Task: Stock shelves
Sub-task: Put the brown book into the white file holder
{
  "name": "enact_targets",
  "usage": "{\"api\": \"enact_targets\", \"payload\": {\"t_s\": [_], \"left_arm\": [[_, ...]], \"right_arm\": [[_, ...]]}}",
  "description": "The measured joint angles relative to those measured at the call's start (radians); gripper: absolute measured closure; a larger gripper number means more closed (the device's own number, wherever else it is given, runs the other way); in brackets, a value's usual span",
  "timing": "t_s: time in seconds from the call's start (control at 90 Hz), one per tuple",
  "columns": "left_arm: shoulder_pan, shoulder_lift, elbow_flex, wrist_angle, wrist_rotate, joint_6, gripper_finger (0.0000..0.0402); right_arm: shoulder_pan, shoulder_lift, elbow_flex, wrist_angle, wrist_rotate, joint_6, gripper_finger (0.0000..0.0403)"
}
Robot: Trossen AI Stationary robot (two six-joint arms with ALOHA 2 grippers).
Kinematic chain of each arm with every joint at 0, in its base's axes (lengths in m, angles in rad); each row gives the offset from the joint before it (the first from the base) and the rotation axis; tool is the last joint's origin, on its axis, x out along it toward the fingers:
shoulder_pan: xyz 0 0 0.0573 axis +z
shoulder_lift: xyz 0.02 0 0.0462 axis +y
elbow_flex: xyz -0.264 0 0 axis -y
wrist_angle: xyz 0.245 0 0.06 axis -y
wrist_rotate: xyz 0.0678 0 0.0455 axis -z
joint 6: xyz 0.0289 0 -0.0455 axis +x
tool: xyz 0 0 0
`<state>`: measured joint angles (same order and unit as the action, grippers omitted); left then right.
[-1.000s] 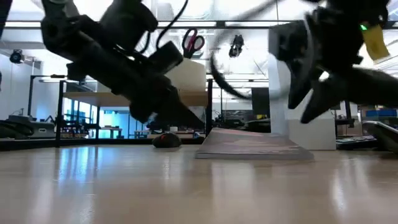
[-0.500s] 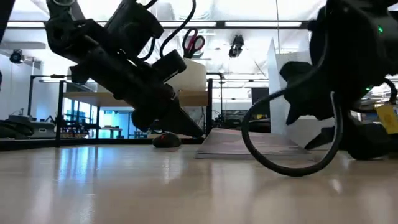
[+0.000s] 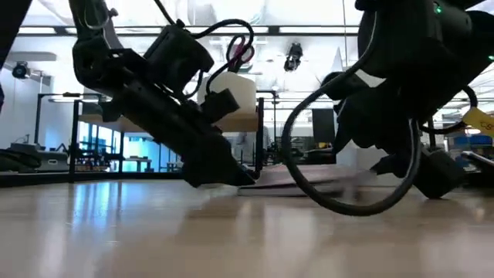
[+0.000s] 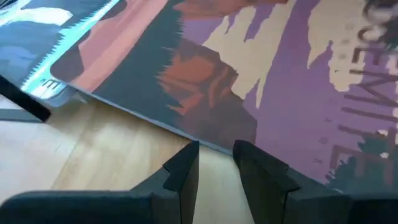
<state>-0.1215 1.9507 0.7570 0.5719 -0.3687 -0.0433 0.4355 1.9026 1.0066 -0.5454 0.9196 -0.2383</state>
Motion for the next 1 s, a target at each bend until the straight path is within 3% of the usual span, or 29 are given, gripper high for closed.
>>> {"api": "enact_targets", "payload": {"t_s": [0.244,0.389,0.567,0.744,1.0], "left_arm": [[0.0,-0.003,0.003,-0.016,0.015,0.002,0.0304],[-0.001,-0.036,0.003,-0.081,0.023,0.006,0.0304],[-0.004,-0.156,-0.003,-0.302,0.034,0.002,0.0303],[-0.009,-0.297,-0.012,-0.486,0.028,-0.05,0.0303],[-0.029,-0.417,-0.098,-0.476,0.021,-0.111,0.0303]], "right_arm": [[-0.001,0.002,0.082,0.026,0.046,0.097,0.0236],[0.0,0.0,0.126,0.007,0.04,0.142,0.0297],[0.0,-0.002,0.188,-0.031,0.019,0.225,0.0388],[0.0,-0.008,0.305,-0.173,0.027,0.421,0.0395],[0.013,-0.071,0.455,-0.405,0.045,0.716,0.04]]}}
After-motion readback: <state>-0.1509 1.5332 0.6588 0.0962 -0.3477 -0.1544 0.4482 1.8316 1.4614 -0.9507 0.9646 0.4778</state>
